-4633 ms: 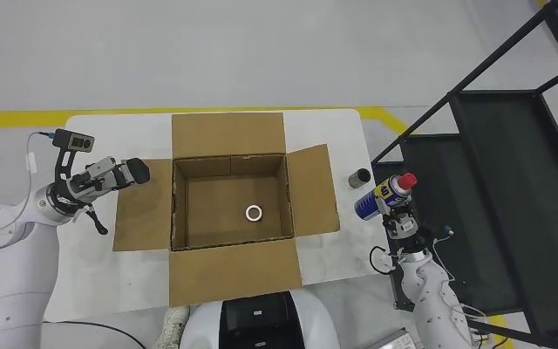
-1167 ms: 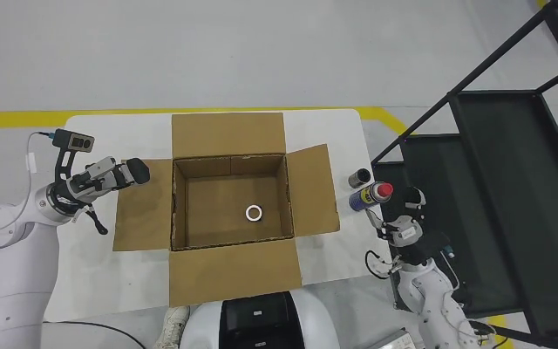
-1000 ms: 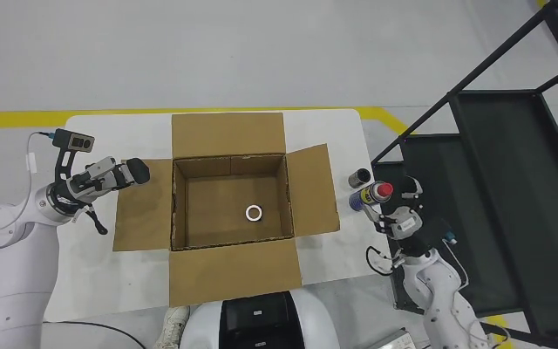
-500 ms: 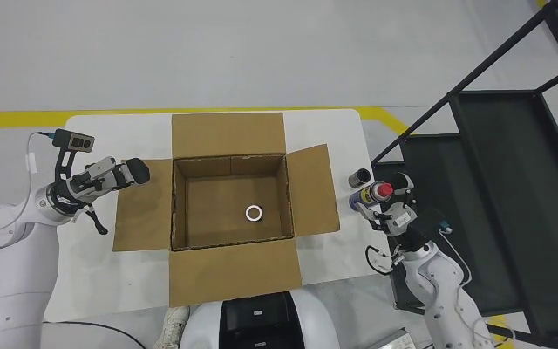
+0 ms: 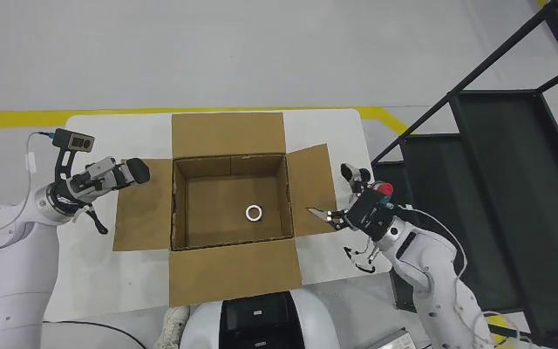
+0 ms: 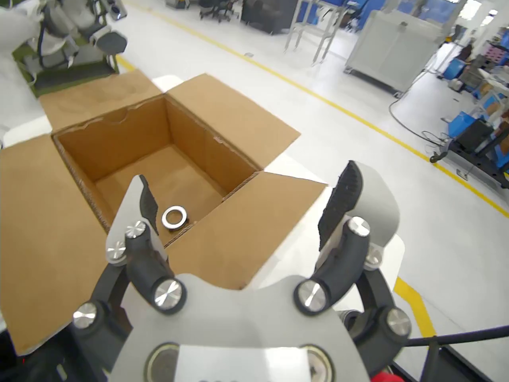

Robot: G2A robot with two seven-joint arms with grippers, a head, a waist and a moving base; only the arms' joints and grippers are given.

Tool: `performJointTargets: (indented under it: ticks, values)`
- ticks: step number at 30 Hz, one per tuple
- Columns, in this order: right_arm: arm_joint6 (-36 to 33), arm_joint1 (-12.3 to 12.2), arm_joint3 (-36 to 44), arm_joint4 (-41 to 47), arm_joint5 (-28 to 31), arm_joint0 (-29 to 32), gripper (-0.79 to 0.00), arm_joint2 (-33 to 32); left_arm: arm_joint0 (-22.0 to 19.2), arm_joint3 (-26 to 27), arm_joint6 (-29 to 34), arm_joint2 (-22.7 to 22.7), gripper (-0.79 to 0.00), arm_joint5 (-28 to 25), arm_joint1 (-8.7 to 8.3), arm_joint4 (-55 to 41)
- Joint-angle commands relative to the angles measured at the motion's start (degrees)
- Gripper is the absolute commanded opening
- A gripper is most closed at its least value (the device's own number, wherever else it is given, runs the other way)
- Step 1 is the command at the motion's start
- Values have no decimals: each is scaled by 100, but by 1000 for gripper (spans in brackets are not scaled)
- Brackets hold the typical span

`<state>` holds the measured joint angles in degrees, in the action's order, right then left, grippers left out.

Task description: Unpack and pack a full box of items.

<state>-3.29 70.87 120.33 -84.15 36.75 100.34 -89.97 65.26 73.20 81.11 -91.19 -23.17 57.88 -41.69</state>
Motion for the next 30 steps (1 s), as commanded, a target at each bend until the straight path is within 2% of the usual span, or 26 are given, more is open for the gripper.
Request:
performJointTargets:
  ticks: [1, 6, 10, 13, 27, 30]
  values:
    - [-1003, 2, 259, -113, -58, -175, 0, 270, 0, 0, 0, 0, 0, 0, 0, 0]
    - [-2564, 26, 357, -394, -177, -746, 0, 1023, 0, 0, 0, 0, 0, 0, 0, 0]
    - [-3441, 73, 47, -178, -181, -1330, 0, 1585, 0, 0, 0, 0, 0, 0, 0, 0]
    - [-3849, 112, -162, 205, -152, -1732, 0, 1902, 0, 0, 0, 0, 0, 0, 0, 0]
    - [-3881, 119, -177, 319, -149, -1806, 0, 1936, 0, 0, 0, 0, 0, 0, 0, 0]
    - [-4162, 131, -174, 77, -243, -1925, 0, 2165, 0, 0, 0, 0, 0, 0, 0, 0]
